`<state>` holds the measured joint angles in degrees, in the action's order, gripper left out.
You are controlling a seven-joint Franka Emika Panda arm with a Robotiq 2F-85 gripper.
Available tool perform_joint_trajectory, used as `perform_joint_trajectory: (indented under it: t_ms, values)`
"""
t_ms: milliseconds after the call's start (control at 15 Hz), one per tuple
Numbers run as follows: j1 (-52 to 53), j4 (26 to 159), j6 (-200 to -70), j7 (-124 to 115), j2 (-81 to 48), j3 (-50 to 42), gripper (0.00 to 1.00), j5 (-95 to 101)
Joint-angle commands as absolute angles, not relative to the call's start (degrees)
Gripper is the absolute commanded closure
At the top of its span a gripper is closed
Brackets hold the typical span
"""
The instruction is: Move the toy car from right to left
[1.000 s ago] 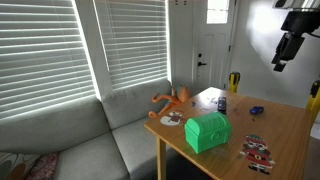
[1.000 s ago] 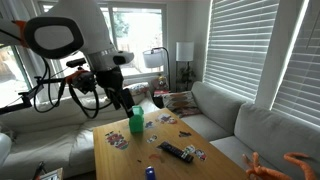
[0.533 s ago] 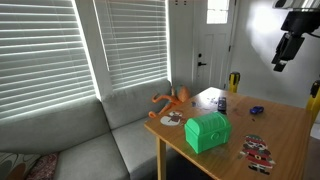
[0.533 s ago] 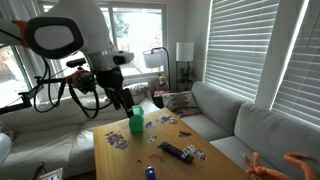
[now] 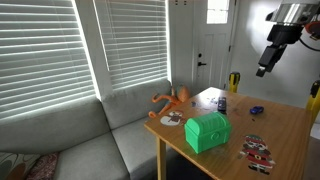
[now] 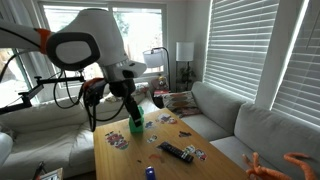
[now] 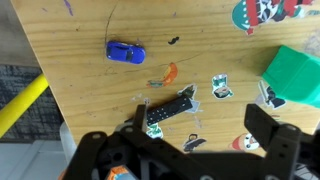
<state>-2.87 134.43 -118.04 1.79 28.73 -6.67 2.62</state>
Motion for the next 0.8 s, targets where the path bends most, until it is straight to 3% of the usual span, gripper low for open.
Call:
perform_joint_trajectory:
  t_ms: [0, 733]
  values:
    - [-4.8, 131.2, -120.7, -7.1, 20.7, -5.5, 0.00, -0.4]
    - [-6.8, 129.0, -120.9, -24.8, 10.7, -5.6, 0.00, -5.9]
